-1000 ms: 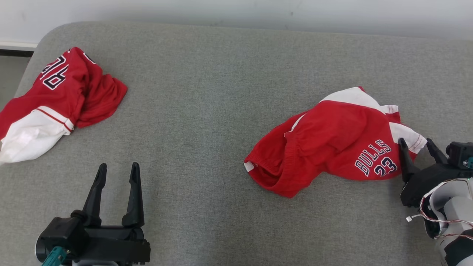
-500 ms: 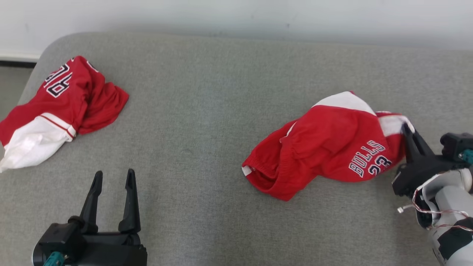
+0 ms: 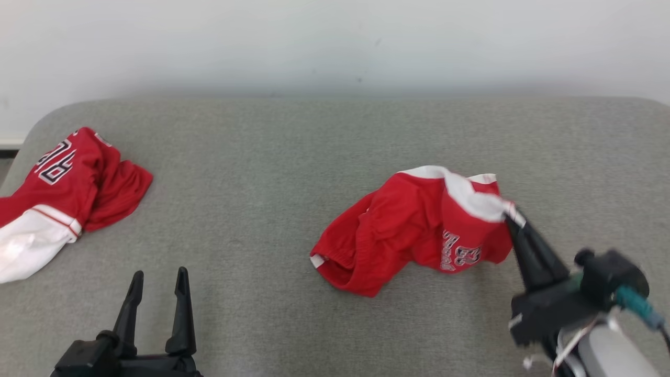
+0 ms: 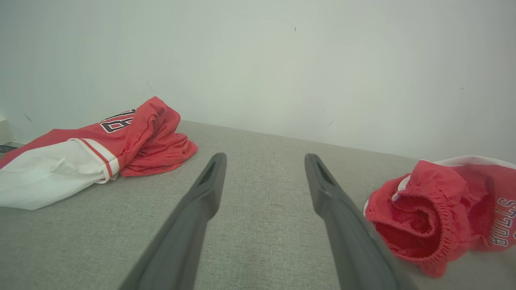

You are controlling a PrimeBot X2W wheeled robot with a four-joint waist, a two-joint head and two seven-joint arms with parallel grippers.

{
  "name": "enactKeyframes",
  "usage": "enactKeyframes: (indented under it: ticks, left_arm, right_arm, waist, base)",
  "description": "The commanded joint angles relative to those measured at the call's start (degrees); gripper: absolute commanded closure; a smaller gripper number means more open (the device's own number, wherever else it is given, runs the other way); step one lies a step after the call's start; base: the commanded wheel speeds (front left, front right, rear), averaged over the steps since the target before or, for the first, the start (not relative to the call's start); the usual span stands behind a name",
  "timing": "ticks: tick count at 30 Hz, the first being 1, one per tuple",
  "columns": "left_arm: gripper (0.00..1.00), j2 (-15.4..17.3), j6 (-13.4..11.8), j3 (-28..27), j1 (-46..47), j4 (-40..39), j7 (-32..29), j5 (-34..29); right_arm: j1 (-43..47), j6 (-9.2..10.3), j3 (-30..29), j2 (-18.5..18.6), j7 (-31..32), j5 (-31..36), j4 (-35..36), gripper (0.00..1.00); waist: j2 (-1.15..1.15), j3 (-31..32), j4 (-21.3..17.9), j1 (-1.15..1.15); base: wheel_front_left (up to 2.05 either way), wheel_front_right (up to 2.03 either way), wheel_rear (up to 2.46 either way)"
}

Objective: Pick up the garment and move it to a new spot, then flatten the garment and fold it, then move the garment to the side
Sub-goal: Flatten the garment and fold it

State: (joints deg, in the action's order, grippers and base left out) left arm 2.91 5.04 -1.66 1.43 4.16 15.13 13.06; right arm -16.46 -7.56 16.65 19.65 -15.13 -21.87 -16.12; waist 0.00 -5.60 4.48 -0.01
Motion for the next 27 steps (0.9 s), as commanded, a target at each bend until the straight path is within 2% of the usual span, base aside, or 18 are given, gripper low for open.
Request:
enactKeyframes:
  ticks: [1, 5, 9, 19, 20, 21, 22, 27]
  left_arm:
    - [0.00, 0.0, -0.1, 0.0, -0.8, 0.0, 0.0, 0.0]
    - [0.00, 0.0, -0.1, 0.1, -0.9, 0.1, 0.0, 0.0]
    - [0.00, 0.0, 0.0, -0.3, -1.4, -0.1, 0.0, -0.1]
    - [0.00, 0.0, 0.4, -0.4, -1.6, 0.2, 0.0, -0.3]
    - [0.00, 0.0, 0.4, -0.4, -1.6, 0.2, 0.0, -0.3]
    - [0.00, 0.0, 0.3, -0.3, -1.8, 0.2, 0.0, -0.2]
    - [0.00, 0.0, 0.3, -0.4, -1.9, 0.2, 0.0, -0.2]
    - [0.00, 0.0, 0.2, -0.7, -1.9, 0.1, 0.0, -0.2]
  right_arm:
    - [2.0, 0.14, 0.2, 0.2, 0.0, 0.4, 1.2, 1.00]
    - [8.8, 0.14, 0.0, 0.5, 0.0, 0.4, 6.5, 1.00]
    - [15.5, 0.14, -1.5, 0.2, 0.0, 0.0, 8.4, 1.00]
    - [23.9, 0.14, -3.8, -1.9, 0.0, -1.0, 3.7, 1.00]
    - [24.1, 0.14, -4.0, -2.1, 0.0, -0.8, 3.1, 0.97]
    - [24.0, 0.14, -4.5, -2.4, 0.0, -0.4, 2.8, 0.67]
    - [24.0, 0.14, -5.1, -2.8, 0.0, -0.3, 2.7, 0.00]
    - [22.4, 0.14, -11.0, -5.3, 0.0, 1.1, 6.5, 0.00]
  waist:
    - [0.00, 1.1, -1.4, 0.01]
    - [0.00, 1.5, -1.9, 0.01]
    - [0.00, 1.8, -2.4, 0.01]
    - [0.00, 2.3, -2.3, 0.01]
    - [0.00, 2.3, -2.2, 0.01]
    - [0.00, 2.3, -2.2, 0.01]
    - [0.00, 2.3, -2.1, 0.01]
    - [0.00, 2.2, -2.2, 0.01]
  base:
    - [0.00, 0.00, 0.00]
    - [0.00, 0.00, 0.00]
    - [0.00, 0.00, 0.00]
    - [0.00, 0.00, 0.00]
    - [0.00, 0.00, 0.00]
    - [0.00, 0.00, 0.00]
    - [0.00, 0.00, 0.00]
    - [0.00, 0.00, 0.00]
